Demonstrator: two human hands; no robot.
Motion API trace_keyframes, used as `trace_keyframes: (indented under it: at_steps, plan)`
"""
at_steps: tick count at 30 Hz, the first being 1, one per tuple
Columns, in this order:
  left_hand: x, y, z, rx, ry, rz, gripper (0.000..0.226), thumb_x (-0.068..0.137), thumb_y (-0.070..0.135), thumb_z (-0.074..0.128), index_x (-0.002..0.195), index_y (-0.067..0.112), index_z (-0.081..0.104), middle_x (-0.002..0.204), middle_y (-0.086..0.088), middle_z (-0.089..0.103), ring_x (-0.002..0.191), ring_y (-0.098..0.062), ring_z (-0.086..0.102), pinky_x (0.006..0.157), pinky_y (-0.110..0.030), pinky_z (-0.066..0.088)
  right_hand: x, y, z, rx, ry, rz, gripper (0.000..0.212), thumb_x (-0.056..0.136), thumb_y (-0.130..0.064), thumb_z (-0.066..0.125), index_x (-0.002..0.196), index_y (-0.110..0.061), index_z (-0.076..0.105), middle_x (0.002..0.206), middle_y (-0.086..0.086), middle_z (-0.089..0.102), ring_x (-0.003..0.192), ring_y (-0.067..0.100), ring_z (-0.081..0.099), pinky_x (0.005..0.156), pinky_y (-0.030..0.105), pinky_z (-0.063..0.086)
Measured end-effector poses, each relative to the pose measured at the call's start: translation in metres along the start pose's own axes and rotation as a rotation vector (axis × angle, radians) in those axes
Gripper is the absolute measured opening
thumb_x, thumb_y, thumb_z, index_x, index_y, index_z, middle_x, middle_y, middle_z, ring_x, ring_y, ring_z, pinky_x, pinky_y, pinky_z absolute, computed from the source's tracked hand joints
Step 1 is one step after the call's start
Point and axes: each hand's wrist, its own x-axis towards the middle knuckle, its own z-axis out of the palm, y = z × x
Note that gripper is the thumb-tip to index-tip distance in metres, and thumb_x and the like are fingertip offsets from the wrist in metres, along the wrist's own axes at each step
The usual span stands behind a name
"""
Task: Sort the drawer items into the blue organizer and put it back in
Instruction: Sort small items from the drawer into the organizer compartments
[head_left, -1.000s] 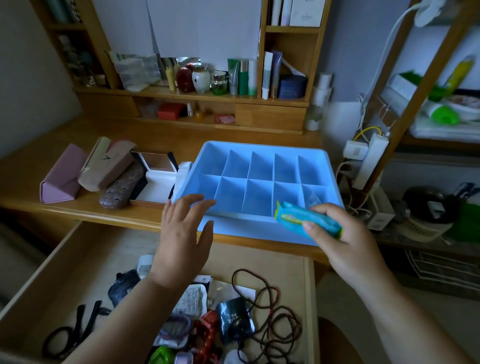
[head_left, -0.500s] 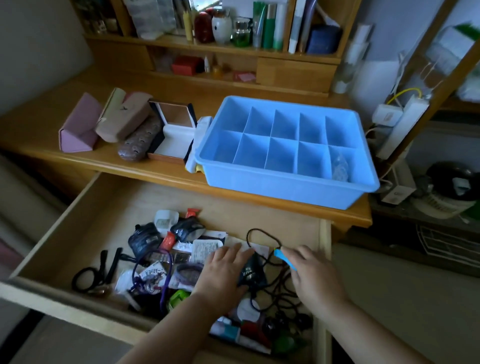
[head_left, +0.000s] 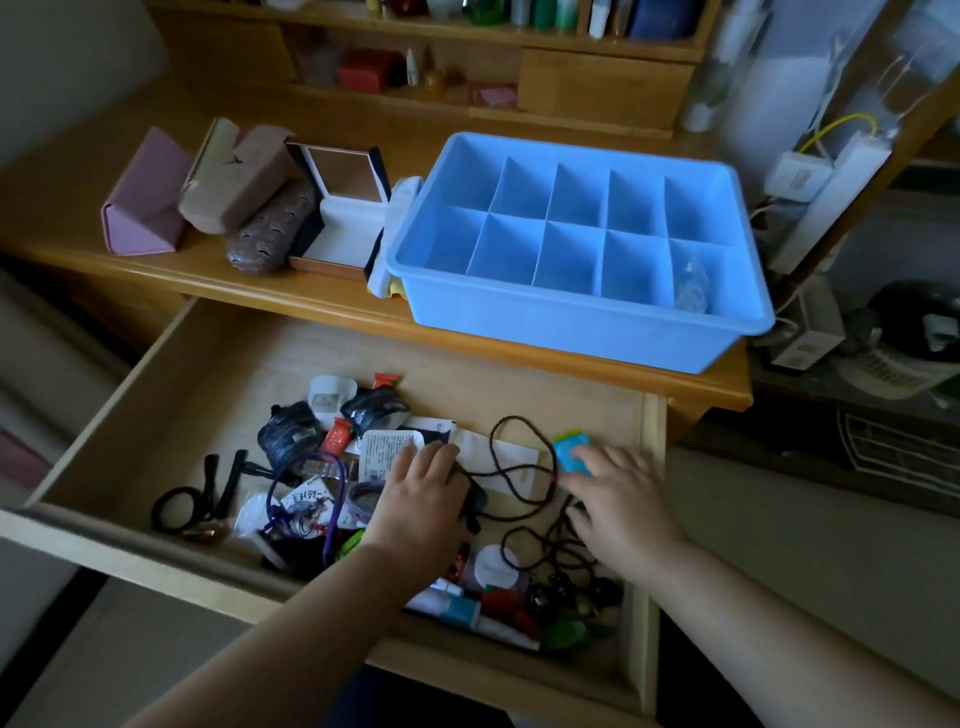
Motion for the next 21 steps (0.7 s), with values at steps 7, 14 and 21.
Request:
trace_keyframes:
  at_steps: [7,14,21]
  plan:
    - [-0.018,0.020,-0.007,-0.587,-0.112,0.081,0.023,0.090,0.018,0.055,0.110,0.023,0.065,0.110,0.006,0.060,0.097,-0.011,0.058,0.081,-0.024,0.048,-0.028,-0.021,0.004,0.176,-0.498,-0.170,0.044,0.079,-0.023,0.060,0.121,-0.032,0.049,0.118,-0.003,0.054,0.106,0.026,0.055,0.082,0.031,0.046]
    - [-0.018,0.033,0.001,-0.691,-0.034,-0.009,0.027,0.090,0.017,0.056,0.115,0.023,0.063,0.111,0.006,0.059,0.095,-0.004,0.055,0.082,-0.014,0.043,-0.023,-0.022,-0.003,0.347,-0.397,-0.049,0.035,0.081,-0.037,0.067,0.115,-0.030,0.060,0.111,-0.007,0.063,0.103,0.015,0.059,0.083,0.029,0.049]
    - [-0.016,0.013,0.010,-0.787,0.095,-0.199,0.034,0.089,0.015,0.055,0.122,0.026,0.056,0.101,0.016,0.054,0.094,-0.003,0.055,0.073,-0.004,0.040,-0.010,0.000,-0.091,1.041,-0.035,0.126,0.030,0.065,-0.022,0.076,0.088,-0.029,0.058,0.091,-0.002,0.067,0.083,0.016,0.061,0.075,0.024,0.047]
